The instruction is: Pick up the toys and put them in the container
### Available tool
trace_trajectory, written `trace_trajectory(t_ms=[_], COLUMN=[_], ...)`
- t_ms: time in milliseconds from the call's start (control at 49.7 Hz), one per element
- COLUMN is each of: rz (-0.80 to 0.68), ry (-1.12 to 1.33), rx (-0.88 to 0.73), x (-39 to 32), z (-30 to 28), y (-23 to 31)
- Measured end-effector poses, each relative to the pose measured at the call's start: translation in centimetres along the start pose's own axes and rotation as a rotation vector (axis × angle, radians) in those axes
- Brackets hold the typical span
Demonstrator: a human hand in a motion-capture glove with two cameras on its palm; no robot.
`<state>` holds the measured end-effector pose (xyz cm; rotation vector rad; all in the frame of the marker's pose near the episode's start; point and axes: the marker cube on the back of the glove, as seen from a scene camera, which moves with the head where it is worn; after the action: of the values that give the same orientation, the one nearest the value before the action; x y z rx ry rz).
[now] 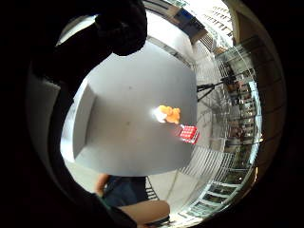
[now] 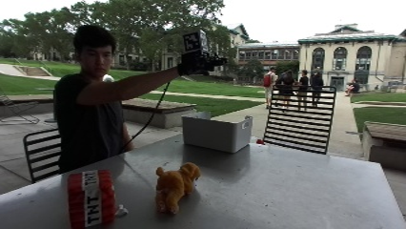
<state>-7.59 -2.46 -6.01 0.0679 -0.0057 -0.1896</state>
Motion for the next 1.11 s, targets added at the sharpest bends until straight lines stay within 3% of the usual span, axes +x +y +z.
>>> trace_trajectory(t_ms=[141,221,523,1107], rz=[0.068,0.122,0.289,0.484], ry=[0.002,-0.005,0.046,-0.014], rx=[-0.010,-0.035,-0.087,-0.311], x=[3.3,8.7,23.5,32.3], z=[0.1,1.0,9.2,28.1], y=[0.0,0.8,2.5,6.4])
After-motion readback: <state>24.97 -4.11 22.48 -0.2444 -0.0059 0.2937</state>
